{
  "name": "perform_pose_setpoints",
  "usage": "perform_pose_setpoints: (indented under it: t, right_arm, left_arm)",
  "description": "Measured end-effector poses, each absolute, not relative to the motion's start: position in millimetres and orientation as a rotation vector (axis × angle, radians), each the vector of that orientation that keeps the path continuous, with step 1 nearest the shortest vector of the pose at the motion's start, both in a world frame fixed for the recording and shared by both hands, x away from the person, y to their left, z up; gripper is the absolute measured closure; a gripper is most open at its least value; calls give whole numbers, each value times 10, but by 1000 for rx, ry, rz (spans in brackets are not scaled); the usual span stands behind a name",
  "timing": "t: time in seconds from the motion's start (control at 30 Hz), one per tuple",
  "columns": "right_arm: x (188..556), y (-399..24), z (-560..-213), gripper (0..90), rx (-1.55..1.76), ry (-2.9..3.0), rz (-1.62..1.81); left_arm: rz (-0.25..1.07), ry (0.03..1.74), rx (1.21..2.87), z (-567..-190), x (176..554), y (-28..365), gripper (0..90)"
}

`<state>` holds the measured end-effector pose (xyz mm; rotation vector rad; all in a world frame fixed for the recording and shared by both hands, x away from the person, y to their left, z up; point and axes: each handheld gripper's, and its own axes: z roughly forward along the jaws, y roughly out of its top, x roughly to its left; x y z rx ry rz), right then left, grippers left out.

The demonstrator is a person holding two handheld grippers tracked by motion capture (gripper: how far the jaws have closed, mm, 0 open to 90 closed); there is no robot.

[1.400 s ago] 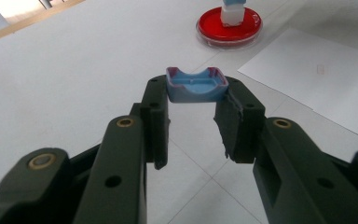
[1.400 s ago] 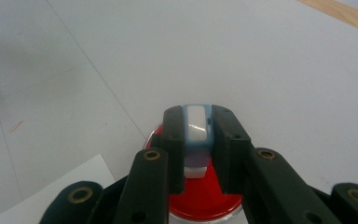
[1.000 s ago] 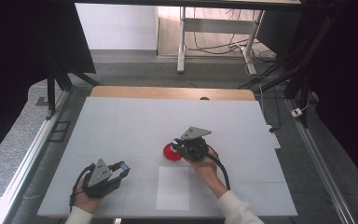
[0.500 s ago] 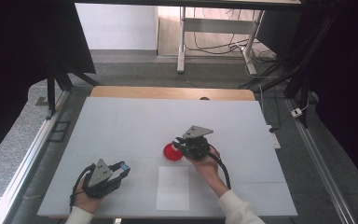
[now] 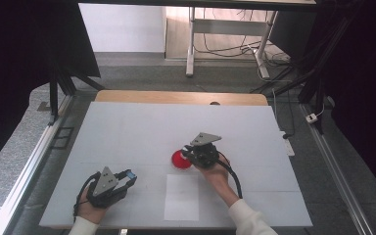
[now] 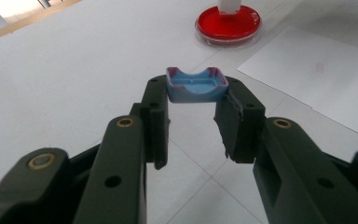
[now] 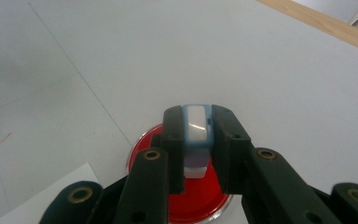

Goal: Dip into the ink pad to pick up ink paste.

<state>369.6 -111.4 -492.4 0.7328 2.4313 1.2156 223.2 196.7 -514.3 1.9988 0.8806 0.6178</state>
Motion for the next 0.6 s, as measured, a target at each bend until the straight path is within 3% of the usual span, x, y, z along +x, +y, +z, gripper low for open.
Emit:
perform_pose_setpoints:
  t: [0.6]
  right_arm:
    - [3713,-1094,-4987,751,734,2447,1186]
  left_arm:
    - [617,879,2000,-5144,2232,1970,646]
